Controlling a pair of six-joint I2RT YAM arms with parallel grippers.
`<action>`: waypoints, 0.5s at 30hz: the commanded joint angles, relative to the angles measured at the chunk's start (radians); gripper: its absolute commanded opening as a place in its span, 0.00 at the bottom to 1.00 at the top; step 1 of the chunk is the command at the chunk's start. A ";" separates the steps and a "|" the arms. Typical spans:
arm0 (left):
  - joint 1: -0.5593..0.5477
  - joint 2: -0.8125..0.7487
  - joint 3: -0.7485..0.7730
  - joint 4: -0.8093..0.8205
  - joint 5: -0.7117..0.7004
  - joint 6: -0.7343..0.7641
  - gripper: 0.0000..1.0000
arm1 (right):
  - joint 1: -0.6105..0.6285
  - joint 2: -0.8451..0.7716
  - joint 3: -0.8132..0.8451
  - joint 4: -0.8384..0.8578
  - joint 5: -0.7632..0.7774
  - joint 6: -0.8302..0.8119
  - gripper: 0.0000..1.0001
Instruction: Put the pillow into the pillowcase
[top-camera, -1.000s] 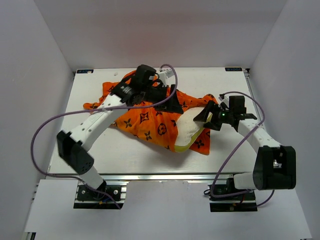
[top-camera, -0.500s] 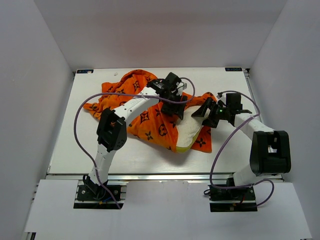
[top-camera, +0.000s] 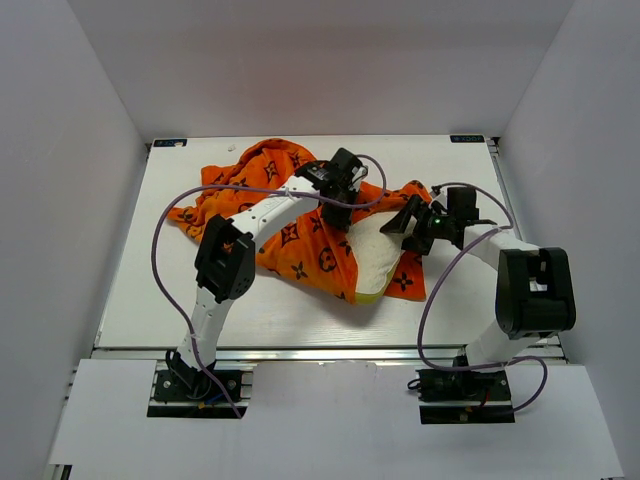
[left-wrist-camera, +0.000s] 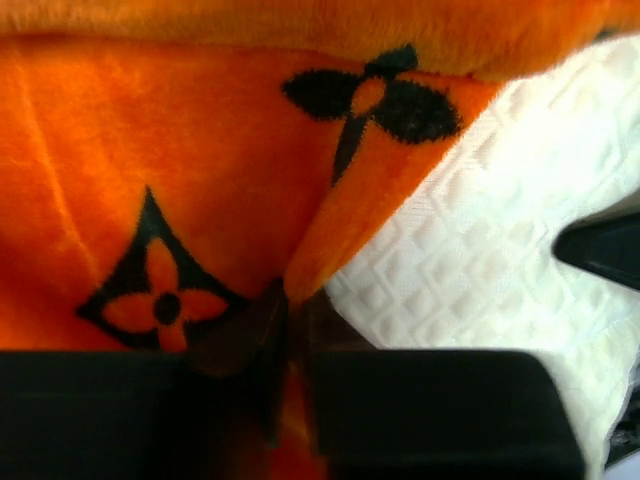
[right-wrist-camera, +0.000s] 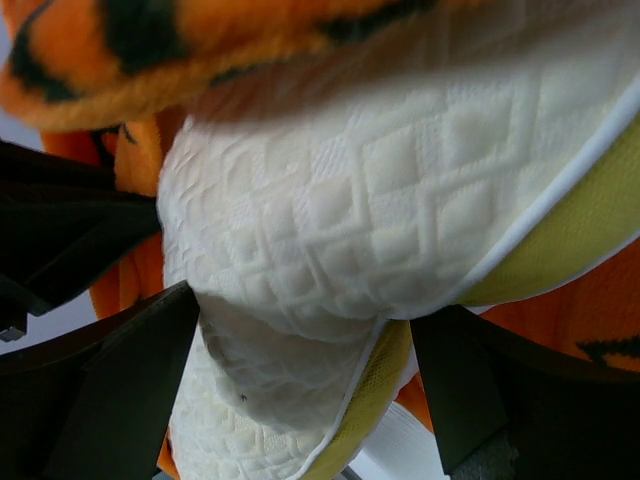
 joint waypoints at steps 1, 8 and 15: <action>-0.003 0.009 -0.013 0.009 -0.036 0.002 0.16 | 0.028 0.032 0.042 0.089 0.017 0.004 0.89; -0.001 -0.026 0.163 0.058 0.085 -0.111 0.00 | 0.085 0.171 0.132 0.200 -0.052 -0.045 0.60; 0.008 -0.164 0.257 0.280 0.273 -0.278 0.00 | 0.129 0.172 0.300 0.438 -0.161 -0.178 0.28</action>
